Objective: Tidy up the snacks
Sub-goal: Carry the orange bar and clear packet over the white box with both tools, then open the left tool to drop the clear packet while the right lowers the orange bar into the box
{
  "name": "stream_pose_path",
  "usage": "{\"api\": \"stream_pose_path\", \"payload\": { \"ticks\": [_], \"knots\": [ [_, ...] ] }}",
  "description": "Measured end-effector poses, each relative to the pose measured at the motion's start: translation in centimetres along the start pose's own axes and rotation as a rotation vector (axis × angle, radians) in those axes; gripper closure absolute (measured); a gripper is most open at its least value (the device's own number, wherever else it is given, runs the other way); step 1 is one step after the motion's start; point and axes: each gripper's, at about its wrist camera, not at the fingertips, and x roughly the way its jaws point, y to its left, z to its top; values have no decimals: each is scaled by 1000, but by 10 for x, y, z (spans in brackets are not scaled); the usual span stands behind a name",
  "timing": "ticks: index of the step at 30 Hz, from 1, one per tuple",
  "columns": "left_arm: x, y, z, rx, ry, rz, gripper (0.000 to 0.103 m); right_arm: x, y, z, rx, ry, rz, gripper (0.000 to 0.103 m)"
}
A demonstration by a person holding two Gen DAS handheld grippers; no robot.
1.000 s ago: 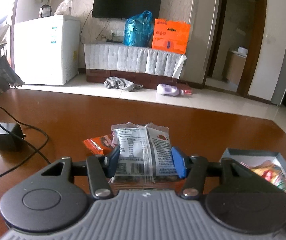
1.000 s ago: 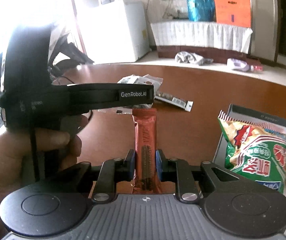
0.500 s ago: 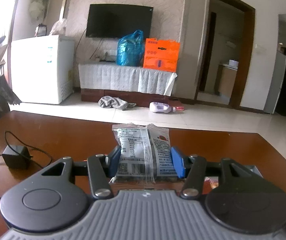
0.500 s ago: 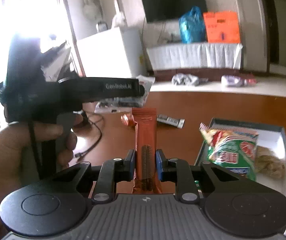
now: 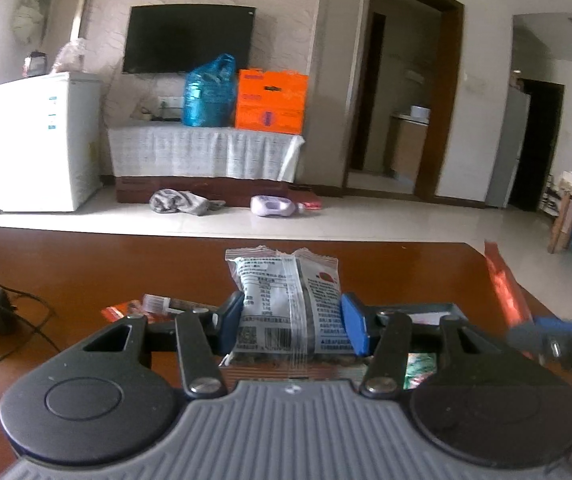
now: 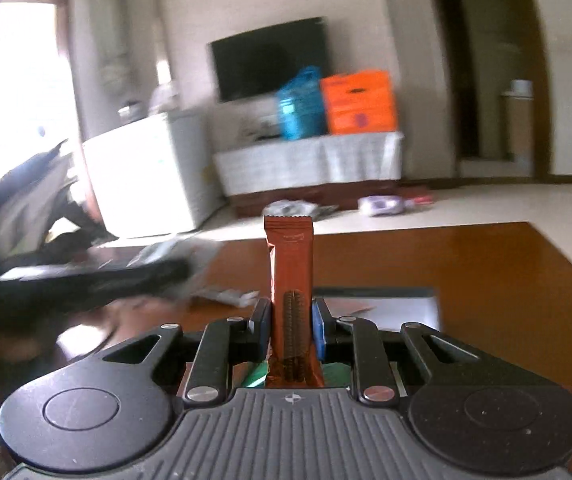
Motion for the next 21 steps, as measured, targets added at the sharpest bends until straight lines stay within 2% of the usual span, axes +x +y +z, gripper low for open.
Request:
{"api": "stream_pose_path", "payload": {
  "ticks": [5,10,12,16,21],
  "knots": [
    [0,-20,-7,40,52,-99,52,22,-30,-2,34,48,-80,80],
    [3,-59,-23,97,192,-277,52,52,-39,-14,24,193,-88,80],
    [1,-72,-29,136,229,-322,52,62,-40,-20,27,235,-85,80],
    [-3,-89,-38,228,266,-371,52,72,-44,-24,42,283,-75,80],
    [5,-101,-47,267,353,-395,52,78,-50,-31,62,328,-61,80]
  ]
}}
